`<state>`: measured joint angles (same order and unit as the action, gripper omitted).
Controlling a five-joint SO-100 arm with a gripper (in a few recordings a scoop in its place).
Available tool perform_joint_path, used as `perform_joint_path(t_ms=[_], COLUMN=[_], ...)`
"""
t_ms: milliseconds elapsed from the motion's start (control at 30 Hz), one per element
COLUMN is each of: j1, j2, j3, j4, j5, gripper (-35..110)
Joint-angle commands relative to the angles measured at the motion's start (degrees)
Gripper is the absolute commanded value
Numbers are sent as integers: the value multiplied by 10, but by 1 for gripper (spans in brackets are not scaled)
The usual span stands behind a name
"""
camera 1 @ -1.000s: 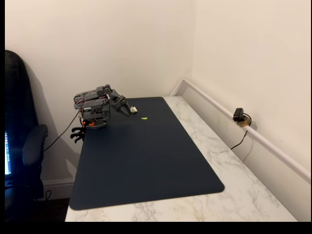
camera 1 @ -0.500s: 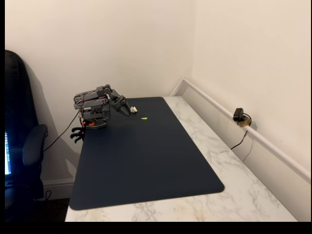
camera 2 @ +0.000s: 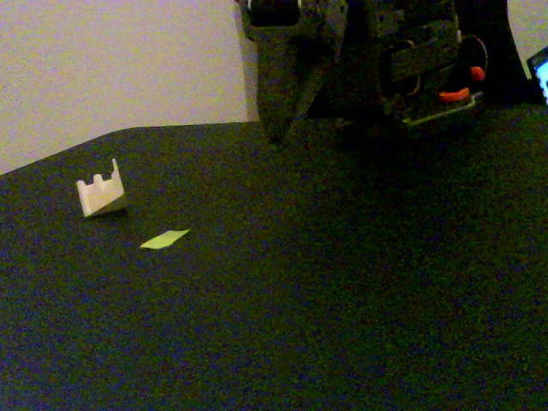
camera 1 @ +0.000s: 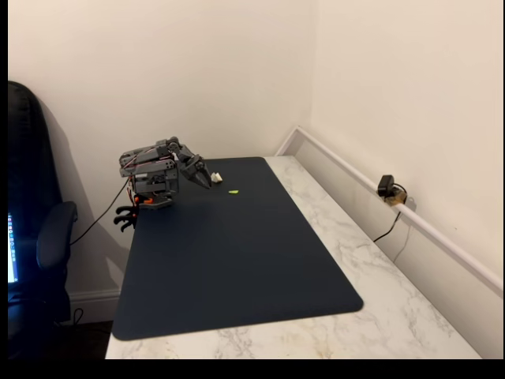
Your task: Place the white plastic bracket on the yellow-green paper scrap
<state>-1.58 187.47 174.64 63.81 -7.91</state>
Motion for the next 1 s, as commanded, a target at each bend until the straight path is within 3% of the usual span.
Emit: perform_joint_path(t_ms=[0,967], j1=[-4,39], j2=[18,18], j3=[-18,-19], j4=[10,4], j5=[-10,44], gripper=[0,1])
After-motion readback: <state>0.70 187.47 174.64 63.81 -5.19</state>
